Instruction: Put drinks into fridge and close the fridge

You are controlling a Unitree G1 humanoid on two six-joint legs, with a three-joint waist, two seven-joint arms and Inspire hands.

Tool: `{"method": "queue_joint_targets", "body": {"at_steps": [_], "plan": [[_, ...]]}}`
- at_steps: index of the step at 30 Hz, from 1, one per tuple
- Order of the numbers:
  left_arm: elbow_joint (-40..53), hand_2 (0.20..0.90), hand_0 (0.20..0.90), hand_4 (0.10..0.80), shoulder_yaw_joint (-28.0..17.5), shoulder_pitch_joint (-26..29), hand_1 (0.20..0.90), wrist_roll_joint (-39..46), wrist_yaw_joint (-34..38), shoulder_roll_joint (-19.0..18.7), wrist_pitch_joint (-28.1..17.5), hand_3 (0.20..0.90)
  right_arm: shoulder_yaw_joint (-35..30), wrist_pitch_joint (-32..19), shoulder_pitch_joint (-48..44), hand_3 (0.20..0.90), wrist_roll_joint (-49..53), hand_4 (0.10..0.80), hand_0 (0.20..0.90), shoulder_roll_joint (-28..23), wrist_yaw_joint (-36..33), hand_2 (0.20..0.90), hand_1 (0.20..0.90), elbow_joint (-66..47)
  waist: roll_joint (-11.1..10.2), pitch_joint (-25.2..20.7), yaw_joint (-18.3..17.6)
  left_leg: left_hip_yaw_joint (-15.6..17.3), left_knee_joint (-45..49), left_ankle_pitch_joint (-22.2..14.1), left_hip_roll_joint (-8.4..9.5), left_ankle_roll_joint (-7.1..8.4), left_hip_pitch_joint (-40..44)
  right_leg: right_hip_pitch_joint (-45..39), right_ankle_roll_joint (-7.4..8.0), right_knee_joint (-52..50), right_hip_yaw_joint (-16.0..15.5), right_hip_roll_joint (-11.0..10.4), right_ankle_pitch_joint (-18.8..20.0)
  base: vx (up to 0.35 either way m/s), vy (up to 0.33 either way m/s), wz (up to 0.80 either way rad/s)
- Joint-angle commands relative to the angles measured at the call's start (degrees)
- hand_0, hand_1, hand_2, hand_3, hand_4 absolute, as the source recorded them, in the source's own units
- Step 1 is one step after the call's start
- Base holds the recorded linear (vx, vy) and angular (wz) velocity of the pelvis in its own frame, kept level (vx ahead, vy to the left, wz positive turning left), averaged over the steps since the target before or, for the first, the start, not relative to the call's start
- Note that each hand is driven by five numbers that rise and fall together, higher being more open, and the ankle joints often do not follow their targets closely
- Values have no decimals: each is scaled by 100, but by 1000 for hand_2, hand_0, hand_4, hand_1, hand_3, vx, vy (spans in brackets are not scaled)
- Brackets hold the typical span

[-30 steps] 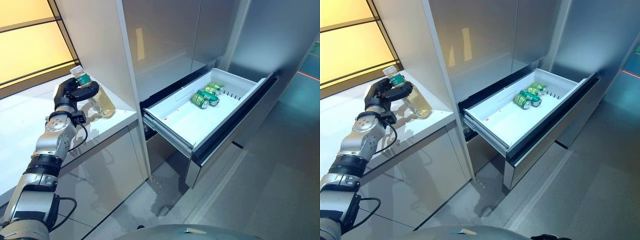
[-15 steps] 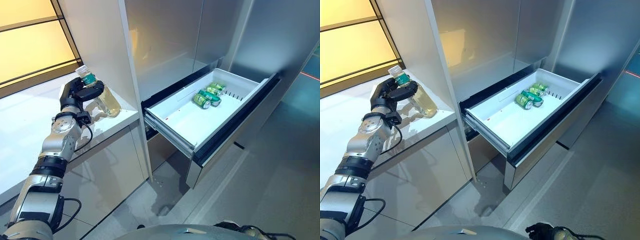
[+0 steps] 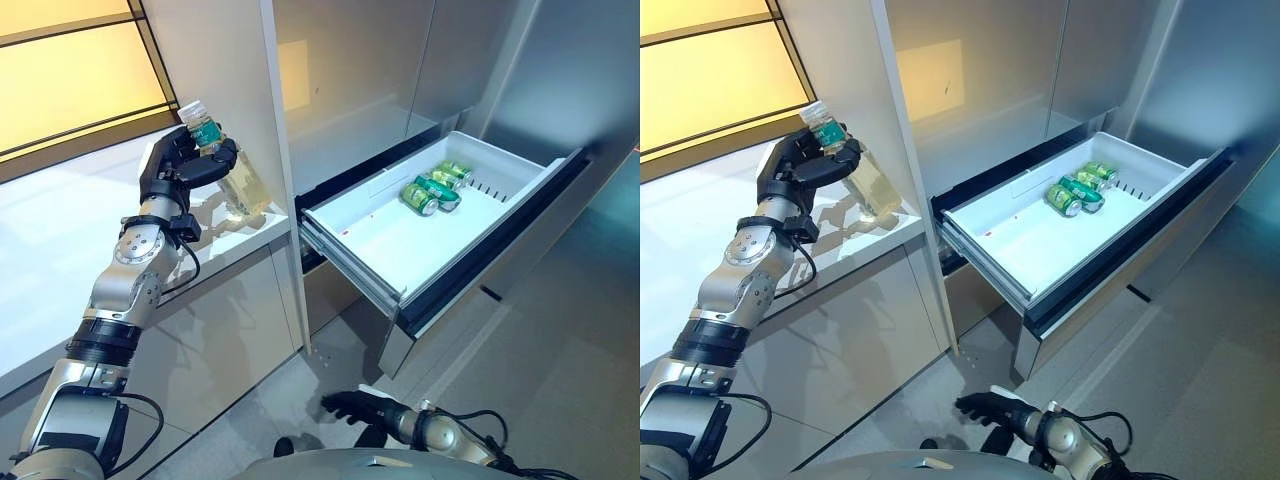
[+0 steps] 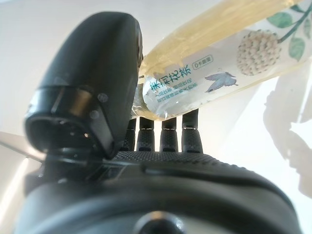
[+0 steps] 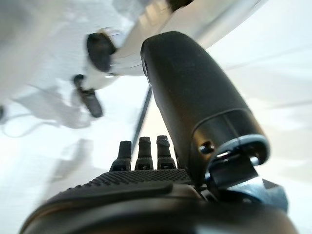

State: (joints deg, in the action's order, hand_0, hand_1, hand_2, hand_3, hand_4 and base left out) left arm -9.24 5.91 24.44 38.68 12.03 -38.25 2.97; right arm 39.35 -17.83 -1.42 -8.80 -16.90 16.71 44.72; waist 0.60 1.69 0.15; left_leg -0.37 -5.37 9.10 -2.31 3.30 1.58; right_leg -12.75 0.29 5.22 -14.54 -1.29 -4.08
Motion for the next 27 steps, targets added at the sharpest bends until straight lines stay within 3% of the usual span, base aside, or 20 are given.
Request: {"method": "queue_joint_targets", "body": {"at_steps": [1,8,16,22,27], "plan": [[498,300,300,100,-64,1702,300,420,25,-529,-1323,200,234,-445,-548,900,-299,800,900,-315,-268,900,900,-978,137,-225,186,-68,37,-1283,482,-285,582,433,450,-73,323,-185,152,-44,2,4],[1569,300,300,100,-41,1167,300,393,75,-513,-1383,200,255,1250,-755,900,16,800,900,-893,799,900,900,-3903,-17,-33,188,-114,37,-1224,484,-261,584,429,462,-92,336,-192,194,-58,-16,2],[2038,300,300,100,-174,749,300,213,-306,-261,-1600,200,-140,1676,-1608,900,1514,800,900,-1052,1734,900,900,-5026,-109,21,259,-107,37,-1163,476,-270,588,433,438,-112,352,-203,262,-19,-1,0],[2277,300,300,100,-676,205,300,65,-732,-316,-1919,200,-1201,1968,-1719,900,3243,800,900,-1341,2639,900,900,-5861,-162,-42,235,-54,37,-1158,467,-278,588,447,443,-110,384,-198,297,0,0,0],[2318,300,300,100,-1134,-156,300,182,-1212,-388,-2175,200,-2034,1792,-1590,900,4373,800,900,-1369,3367,900,900,-6126,-178,-110,219,-27,37,-1182,461,-284,591,449,457,-96,393,-206,305,0,0,0]]}}
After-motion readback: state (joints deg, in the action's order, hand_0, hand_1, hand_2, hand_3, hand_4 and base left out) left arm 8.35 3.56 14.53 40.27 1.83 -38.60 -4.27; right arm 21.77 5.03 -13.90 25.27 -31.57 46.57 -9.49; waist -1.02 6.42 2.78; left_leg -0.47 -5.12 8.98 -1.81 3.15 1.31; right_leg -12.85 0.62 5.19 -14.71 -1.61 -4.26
